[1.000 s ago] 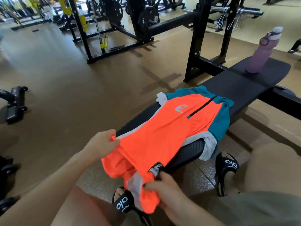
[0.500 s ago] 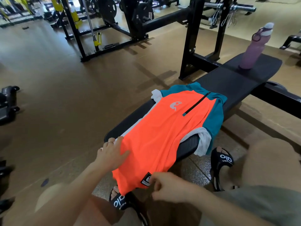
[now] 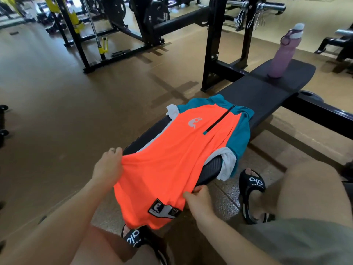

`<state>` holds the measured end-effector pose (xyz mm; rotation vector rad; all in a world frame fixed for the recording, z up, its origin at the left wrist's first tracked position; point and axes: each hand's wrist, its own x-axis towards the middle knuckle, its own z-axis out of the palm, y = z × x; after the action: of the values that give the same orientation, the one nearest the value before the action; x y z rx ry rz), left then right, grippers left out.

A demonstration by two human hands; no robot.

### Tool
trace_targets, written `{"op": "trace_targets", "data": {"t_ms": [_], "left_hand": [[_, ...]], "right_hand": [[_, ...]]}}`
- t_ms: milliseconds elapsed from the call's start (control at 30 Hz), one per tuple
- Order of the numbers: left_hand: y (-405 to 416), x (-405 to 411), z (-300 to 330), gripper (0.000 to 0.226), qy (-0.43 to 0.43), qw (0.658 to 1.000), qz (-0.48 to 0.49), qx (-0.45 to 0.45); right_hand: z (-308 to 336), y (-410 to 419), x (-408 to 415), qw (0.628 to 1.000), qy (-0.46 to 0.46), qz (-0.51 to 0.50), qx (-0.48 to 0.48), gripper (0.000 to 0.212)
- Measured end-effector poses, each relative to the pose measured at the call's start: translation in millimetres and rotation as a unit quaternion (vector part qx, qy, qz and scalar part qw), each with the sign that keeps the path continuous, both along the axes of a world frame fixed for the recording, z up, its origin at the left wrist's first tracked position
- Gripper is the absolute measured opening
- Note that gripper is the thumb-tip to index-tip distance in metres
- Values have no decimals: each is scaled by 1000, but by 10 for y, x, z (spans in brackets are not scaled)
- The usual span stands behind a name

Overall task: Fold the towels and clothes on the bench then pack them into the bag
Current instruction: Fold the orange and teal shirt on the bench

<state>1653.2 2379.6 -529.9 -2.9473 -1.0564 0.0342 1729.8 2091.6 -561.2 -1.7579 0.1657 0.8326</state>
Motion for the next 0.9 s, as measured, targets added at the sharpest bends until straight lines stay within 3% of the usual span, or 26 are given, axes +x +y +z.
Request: {"op": "trace_targets", "data": {"t_ms": [133, 233, 333, 433, 500, 567, 700, 833, 900], "left_hand": [[346, 48, 143, 24, 24, 997, 16, 72], [227, 170, 135, 39, 130, 985, 67, 89], [-248, 415, 76, 53, 148, 988, -11, 36], [-972, 698, 61, 66, 124, 983, -129, -32], [-1465, 870, 70, 78, 109, 972, -193, -72], [-1813, 1028, 24, 88, 113, 961, -231, -97], [-1900, 1240, -199, 94, 139, 959, -234, -83], [-1765, 1257, -374, 98, 135, 960, -236, -66], [-1720, 1272, -409, 97, 123, 961, -240, -66]], "right_hand": [[-72, -56, -94, 990, 112, 29, 78, 14], [-8, -193, -23, 968, 116, 222, -18, 19], [168, -326, 369, 870, 70, 466, -142, 26], [440, -472, 983, 814, -12, 535, -228, 29], [486, -558, 1463, 830, -63, 485, -267, 27], [416, -659, 1938, 876, -88, 384, -278, 29], [304, -797, 2539, 956, -38, 210, -201, 63], [151, -751, 2816, 984, 34, 137, -107, 96], [126, -729, 2861, 988, 61, 115, -81, 80]]}}
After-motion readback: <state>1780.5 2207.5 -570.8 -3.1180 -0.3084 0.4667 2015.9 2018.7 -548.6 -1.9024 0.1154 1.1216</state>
